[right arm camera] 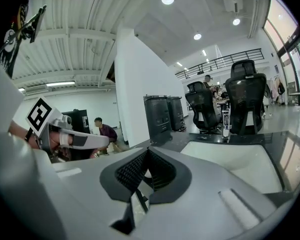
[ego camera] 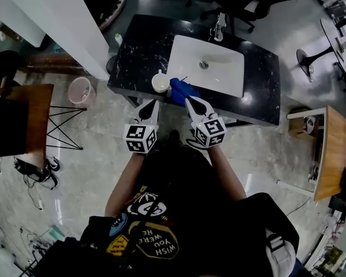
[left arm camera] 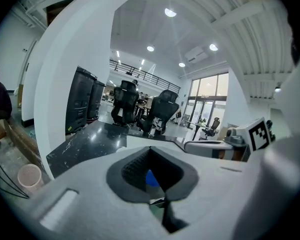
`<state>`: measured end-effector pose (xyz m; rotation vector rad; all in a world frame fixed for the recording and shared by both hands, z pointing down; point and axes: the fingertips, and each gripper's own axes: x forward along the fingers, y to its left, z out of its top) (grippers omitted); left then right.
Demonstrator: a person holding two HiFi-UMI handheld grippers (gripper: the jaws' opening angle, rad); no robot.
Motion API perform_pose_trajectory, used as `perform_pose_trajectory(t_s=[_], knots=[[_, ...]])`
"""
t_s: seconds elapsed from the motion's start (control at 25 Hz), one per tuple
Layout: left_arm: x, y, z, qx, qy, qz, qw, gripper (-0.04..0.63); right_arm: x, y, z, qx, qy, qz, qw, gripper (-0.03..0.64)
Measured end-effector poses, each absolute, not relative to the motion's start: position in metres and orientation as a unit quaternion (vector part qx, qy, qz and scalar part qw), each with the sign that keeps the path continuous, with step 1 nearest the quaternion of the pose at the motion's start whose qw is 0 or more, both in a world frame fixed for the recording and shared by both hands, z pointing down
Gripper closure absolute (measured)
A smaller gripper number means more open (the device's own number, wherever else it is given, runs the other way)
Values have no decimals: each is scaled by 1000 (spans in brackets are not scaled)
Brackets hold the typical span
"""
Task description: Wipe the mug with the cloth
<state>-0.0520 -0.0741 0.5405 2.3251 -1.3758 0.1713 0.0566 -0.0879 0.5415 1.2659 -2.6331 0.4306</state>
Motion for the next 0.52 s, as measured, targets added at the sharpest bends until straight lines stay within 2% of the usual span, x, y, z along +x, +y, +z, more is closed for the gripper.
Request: perform_pose_trajectory(t_s=[0.52], knots=[[-65, -50, 538, 845, -486, 62, 215, 592, 50, -63, 533, 445, -881, 131, 92, 615]])
